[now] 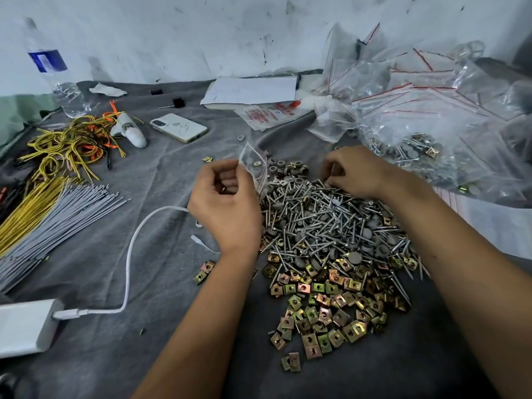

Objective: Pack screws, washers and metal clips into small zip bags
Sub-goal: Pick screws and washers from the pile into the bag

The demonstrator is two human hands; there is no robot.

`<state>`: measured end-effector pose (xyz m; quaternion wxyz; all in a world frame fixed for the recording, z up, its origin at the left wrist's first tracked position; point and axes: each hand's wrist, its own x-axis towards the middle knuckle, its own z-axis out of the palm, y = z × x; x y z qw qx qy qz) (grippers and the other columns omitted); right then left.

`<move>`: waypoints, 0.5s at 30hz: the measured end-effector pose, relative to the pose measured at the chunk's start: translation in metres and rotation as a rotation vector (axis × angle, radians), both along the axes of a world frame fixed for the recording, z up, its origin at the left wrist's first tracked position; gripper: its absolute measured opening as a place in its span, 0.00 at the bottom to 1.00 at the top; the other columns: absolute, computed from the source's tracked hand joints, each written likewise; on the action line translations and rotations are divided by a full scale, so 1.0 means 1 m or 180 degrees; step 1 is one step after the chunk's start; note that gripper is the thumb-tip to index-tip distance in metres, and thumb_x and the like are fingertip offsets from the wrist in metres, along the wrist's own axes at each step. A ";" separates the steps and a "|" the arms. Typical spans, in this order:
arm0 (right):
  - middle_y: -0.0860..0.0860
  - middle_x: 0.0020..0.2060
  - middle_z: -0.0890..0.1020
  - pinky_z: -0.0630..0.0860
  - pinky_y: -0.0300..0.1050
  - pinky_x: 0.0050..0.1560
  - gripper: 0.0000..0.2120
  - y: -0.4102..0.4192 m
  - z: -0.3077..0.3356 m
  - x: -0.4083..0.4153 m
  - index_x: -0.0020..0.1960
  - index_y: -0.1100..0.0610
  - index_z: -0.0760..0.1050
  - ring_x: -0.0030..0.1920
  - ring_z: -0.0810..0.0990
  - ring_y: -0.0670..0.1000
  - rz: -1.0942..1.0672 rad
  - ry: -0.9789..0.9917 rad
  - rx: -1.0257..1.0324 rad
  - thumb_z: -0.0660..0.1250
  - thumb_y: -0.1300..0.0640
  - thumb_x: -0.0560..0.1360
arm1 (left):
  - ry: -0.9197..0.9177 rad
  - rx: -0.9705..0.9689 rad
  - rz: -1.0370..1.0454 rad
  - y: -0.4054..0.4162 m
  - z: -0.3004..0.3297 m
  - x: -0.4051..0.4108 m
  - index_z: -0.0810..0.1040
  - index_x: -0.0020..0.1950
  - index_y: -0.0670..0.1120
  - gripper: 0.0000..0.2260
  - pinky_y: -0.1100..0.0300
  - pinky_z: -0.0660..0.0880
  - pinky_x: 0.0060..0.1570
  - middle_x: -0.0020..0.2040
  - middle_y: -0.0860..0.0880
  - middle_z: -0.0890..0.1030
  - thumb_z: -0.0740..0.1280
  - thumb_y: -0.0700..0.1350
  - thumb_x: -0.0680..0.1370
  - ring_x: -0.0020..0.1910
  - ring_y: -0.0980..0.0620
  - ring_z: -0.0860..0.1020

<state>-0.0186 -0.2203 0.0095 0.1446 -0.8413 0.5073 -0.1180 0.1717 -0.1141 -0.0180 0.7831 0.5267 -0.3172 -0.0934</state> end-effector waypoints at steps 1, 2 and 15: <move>0.52 0.45 0.85 0.76 0.44 0.46 0.04 0.001 -0.002 0.000 0.50 0.56 0.82 0.44 0.82 0.50 -0.0060 -0.0041 -0.0029 0.74 0.63 0.76 | -0.0012 -0.0025 0.0014 0.000 0.000 0.000 0.81 0.44 0.44 0.06 0.64 0.74 0.37 0.36 0.50 0.80 0.71 0.34 0.77 0.33 0.58 0.76; 0.52 0.45 0.85 0.75 0.43 0.45 0.04 0.001 -0.004 -0.001 0.49 0.57 0.82 0.44 0.82 0.49 -0.0115 -0.0089 -0.0076 0.74 0.63 0.76 | -0.0042 -0.0045 0.0004 0.001 0.000 0.000 0.82 0.45 0.44 0.05 0.64 0.74 0.36 0.36 0.49 0.80 0.71 0.34 0.77 0.34 0.58 0.76; 0.40 0.39 0.83 0.75 0.28 0.47 0.09 0.032 -0.021 -0.025 0.49 0.52 0.85 0.42 0.82 0.35 -0.0445 -0.1383 -0.0432 0.78 0.63 0.72 | -0.0767 0.0278 -0.0603 -0.002 -0.009 -0.008 0.81 0.43 0.51 0.11 0.64 0.74 0.34 0.35 0.53 0.81 0.72 0.35 0.75 0.32 0.58 0.78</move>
